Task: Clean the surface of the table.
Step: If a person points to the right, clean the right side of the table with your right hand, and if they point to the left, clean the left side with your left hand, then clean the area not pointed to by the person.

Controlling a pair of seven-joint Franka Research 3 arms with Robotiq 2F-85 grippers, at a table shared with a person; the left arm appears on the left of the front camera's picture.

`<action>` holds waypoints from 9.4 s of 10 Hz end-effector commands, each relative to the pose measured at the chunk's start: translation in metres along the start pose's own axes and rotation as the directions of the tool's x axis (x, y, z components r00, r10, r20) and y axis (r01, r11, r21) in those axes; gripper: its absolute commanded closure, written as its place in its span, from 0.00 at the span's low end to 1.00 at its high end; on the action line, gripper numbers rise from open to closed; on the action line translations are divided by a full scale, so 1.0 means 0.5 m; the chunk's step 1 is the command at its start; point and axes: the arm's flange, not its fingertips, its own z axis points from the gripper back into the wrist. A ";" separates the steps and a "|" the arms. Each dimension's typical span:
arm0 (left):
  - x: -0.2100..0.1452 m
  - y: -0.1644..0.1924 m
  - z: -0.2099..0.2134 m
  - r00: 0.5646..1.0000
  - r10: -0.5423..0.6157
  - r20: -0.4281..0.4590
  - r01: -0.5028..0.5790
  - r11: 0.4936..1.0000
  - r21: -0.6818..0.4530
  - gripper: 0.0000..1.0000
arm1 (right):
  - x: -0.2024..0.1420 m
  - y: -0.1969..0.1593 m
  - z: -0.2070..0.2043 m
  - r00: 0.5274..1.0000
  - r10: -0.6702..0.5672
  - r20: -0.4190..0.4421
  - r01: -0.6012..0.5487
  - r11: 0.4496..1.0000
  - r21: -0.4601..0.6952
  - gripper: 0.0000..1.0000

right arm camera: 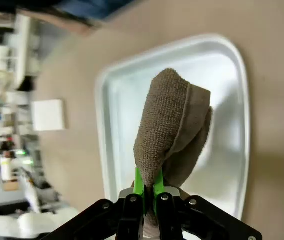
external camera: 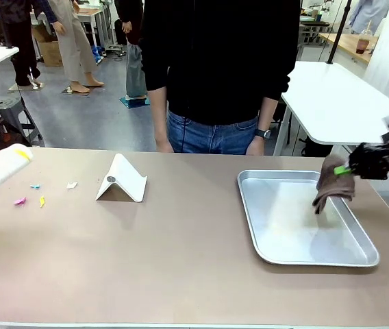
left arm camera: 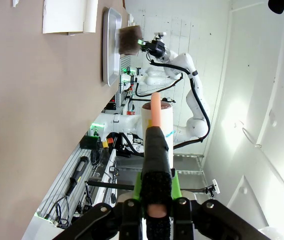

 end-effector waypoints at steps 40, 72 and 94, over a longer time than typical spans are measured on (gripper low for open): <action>0.048 -0.051 0.071 0.937 -0.070 0.342 -0.145 0.812 0.565 0.78 | -0.171 0.081 0.008 0.964 0.256 -0.072 -0.152 0.752 0.641 0.92; 0.296 0.036 -0.090 0.976 -0.030 0.217 -0.109 0.793 0.599 0.78 | -0.171 0.081 0.008 0.964 0.256 -0.072 -0.152 0.752 0.641 0.92; -0.152 -0.131 0.052 0.962 -0.089 0.259 0.015 0.962 0.273 0.78 | -0.171 0.081 0.008 0.964 0.256 -0.072 -0.152 0.752 0.641 0.92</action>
